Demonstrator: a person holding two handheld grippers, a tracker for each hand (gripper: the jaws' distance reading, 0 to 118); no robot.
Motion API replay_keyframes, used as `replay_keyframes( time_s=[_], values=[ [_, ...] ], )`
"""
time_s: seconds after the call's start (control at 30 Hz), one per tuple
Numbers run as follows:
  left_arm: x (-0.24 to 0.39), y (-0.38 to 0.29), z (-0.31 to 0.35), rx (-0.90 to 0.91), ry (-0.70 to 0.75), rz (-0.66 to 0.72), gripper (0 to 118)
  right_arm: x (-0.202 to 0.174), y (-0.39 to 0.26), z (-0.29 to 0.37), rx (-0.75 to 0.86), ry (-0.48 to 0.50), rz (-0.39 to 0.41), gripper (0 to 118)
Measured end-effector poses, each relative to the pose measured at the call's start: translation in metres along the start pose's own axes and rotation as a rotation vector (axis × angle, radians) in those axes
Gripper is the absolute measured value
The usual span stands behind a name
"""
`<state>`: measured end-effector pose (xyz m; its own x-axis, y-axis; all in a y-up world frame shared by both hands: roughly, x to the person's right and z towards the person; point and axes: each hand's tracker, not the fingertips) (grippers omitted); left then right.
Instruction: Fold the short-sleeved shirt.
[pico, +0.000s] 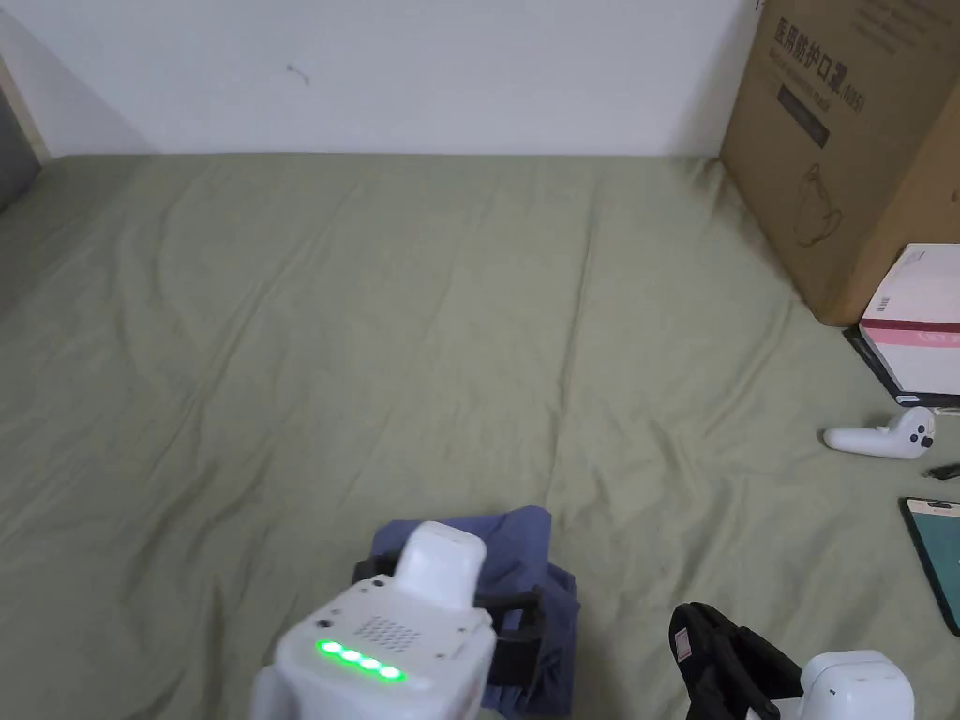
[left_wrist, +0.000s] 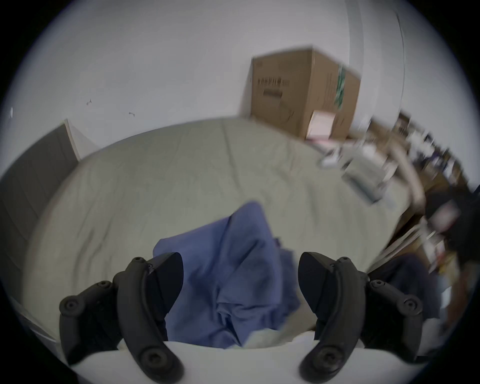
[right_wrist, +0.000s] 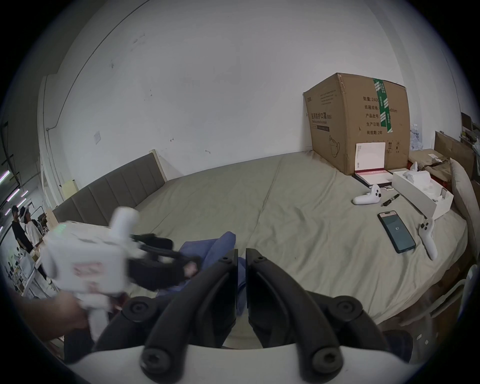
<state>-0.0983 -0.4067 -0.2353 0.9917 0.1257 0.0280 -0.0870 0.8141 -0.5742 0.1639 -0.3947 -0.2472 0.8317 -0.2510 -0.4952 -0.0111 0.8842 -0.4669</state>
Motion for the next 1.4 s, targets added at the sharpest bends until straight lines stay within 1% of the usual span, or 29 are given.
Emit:
replay_keyframes(
  time_s=[0.03, 0.1, 0.17, 0.2, 0.23, 0.27, 0.3, 0.33, 0.37, 0.47, 0.5, 0.57, 0.63, 0.7, 0.77, 0.83, 0.9, 0.93, 0.97, 1.0, 1.03, 1.07, 1.1, 1.13, 1.17, 1.2, 1.23, 1.3, 1.4],
  values=[
    [-0.006, 0.003, 0.012, 0.034, -0.040, 0.049, 96, 0.002, 0.000, 0.000, -0.001, -0.001, -0.003, 6],
    [-0.023, 0.004, 0.026, 0.120, -0.053, 0.177, 96, 0.006, -0.001, 0.001, 0.002, -0.011, -0.009, 6],
    [-0.047, 0.003, 0.020, 0.162, -0.109, 0.390, 95, 0.009, -0.002, 0.000, -0.004, -0.020, -0.019, 6],
    [-0.059, 0.000, 0.010, 0.154, -0.164, 0.499, 91, 0.011, -0.003, -0.001, -0.006, -0.024, -0.024, 6],
    [-0.072, -0.004, -0.005, 0.119, -0.246, 0.621, 80, 0.012, -0.004, -0.001, -0.010, -0.026, -0.030, 6],
    [-0.078, -0.010, -0.023, 0.070, -0.324, 0.686, 50, 0.013, -0.005, -0.002, -0.013, -0.027, -0.034, 6],
    [-0.078, -0.014, -0.043, 0.019, -0.381, 0.716, 26, 0.013, -0.005, -0.002, -0.017, -0.028, -0.036, 6],
    [-0.071, -0.018, -0.059, -0.028, -0.354, 0.706, 13, 0.013, -0.006, -0.003, -0.021, -0.028, -0.038, 6],
    [-0.064, -0.023, -0.071, -0.058, -0.323, 0.696, 13, 0.013, -0.006, -0.003, -0.026, -0.027, -0.041, 6],
    [-0.038, -0.046, -0.101, -0.147, -0.418, 0.805, 13, 0.016, -0.007, -0.004, -0.035, -0.035, -0.048, 6],
    [-0.027, -0.055, -0.110, -0.183, -0.428, 0.805, 13, 0.017, -0.008, -0.005, -0.042, -0.037, -0.051, 6],
    [-0.008, -0.071, -0.126, -0.277, -0.368, 0.769, 13, 0.019, -0.009, -0.007, -0.057, -0.044, -0.056, 6],
    [-0.003, -0.077, -0.129, -0.264, -0.339, 0.762, 13, 0.019, -0.009, -0.009, -0.070, -0.048, -0.054, 6],
    [-0.009, -0.070, -0.118, -0.241, -0.356, 0.769, 13, 0.018, -0.007, -0.010, -0.077, -0.041, -0.049, 6],
    [-0.009, -0.053, -0.092, -0.165, -0.377, 0.678, 13, 0.016, -0.004, -0.018, -0.093, -0.014, -0.045, 6],
    [-0.015, -0.038, -0.050, -0.075, -0.420, 0.579, 13, 0.012, 0.000, -0.038, -0.133, 0.056, -0.061, 6],
    [-0.025, -0.031, -0.012, -0.029, -0.384, 0.510, 14, 0.010, 0.001, -0.072, -0.215, 0.135, -0.094, 6],
    [-0.034, -0.031, 0.003, -0.004, -0.353, 0.478, 15, 0.011, -0.002, -0.090, -0.250, 0.201, -0.132, 6],
    [-0.047, -0.034, 0.013, 0.009, -0.323, 0.455, 25, 0.014, -0.009, -0.108, -0.279, 0.271, -0.182, 6],
    [-0.059, -0.036, 0.023, 0.015, -0.294, 0.425, 25, 0.020, -0.017, -0.132, -0.340, 0.371, -0.239, 6],
    [-0.071, -0.040, 0.028, 0.018, -0.264, 0.405, 31, 0.028, -0.026, -0.153, -0.397, 0.469, -0.309, 6],
    [-0.082, -0.044, 0.029, 0.007, -0.252, 0.406, 58, 0.034, -0.036, -0.169, -0.452, 0.532, -0.377, 6],
    [-0.097, -0.049, 0.026, -0.025, -0.241, 0.429, 89, 0.040, -0.047, -0.185, -0.514, 0.571, -0.435, 6],
    [-0.110, -0.054, 0.021, -0.054, -0.235, 0.466, 110, 0.044, -0.055, -0.194, -0.545, 0.570, -0.439, 6],
    [-0.124, -0.060, 0.017, -0.057, -0.255, 0.500, 117, 0.047, -0.059, -0.197, -0.546, 0.414, -0.353, 6],
    [-0.136, -0.066, 0.011, -0.058, -0.269, 0.528, 116, 0.052, -0.065, -0.202, -0.573, 0.323, -0.276, 6],
    [-0.148, -0.071, 0.000, -0.083, -0.304, 0.541, 116, 0.058, -0.070, -0.204, -0.580, 0.356, -0.319, 6],
    [-0.161, -0.080, -0.020, -0.089, -0.360, 0.579, 116, 0.065, -0.076, -0.201, -0.531, 0.451, -0.436, 6],
    [-0.167, -0.091, -0.066, -0.130, -0.436, 0.663, 116, 0.061, -0.075, -0.197, -0.525, 0.436, -0.405, 6]
  ],
)
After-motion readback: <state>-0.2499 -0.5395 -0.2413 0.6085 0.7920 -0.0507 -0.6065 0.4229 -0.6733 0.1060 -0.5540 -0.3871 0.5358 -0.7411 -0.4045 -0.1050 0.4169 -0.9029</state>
